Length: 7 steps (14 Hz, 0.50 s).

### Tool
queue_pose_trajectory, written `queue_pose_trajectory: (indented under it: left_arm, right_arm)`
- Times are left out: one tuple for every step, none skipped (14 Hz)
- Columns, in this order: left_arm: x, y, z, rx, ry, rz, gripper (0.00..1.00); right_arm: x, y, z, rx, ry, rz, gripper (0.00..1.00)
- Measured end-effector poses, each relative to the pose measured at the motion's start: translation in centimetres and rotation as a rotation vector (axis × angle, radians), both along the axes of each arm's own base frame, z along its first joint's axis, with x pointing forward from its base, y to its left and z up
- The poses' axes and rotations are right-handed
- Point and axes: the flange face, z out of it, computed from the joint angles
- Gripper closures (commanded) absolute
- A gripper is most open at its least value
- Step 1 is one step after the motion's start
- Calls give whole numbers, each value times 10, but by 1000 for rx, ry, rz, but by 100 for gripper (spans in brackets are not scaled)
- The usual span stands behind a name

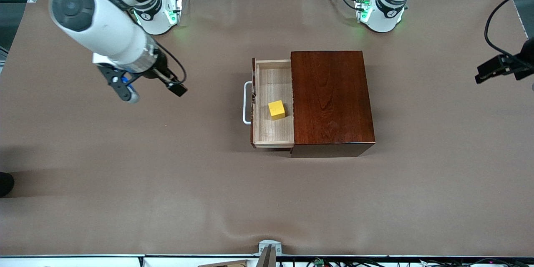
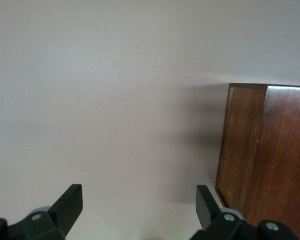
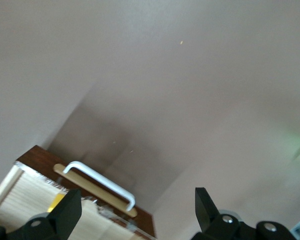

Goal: Open drawer, take yellow block, close drawer
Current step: 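Lower the right gripper over the yellow cube in the drawer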

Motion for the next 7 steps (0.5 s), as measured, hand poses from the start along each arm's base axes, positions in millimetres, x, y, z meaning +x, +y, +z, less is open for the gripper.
queue_pose_trajectory:
  left_arm:
    - [-8, -4, -1, -2, -8, -9, 0]
    - [-14, -8, -2, -2, -12, -17, 0]
    - [-21, -11, -2, -2, -13, -22, 0]
    - [-25, -14, -2, -2, -14, -28, 0]
    - [-29, -17, 0, -2, -18, -34, 0]
    - [-32, -23, 2, -1, -21, -44, 0]
    - [-34, -30, 5, 0, -27, -57, 0]
  right_arm:
    - [0, 9, -3, 10, -2, -31, 0]
    - [1, 15, -6, 20, -4, -61, 0]
    - [2, 21, -8, 33, -6, -94, 0]
    - [2, 26, -10, 41, -5, -124, 0]
    - [2, 32, -12, 43, -3, -151, 0]
    - [0, 39, -16, 40, 1, -175, 0]
    - [-1, 47, -19, 37, 3, -197, 0]
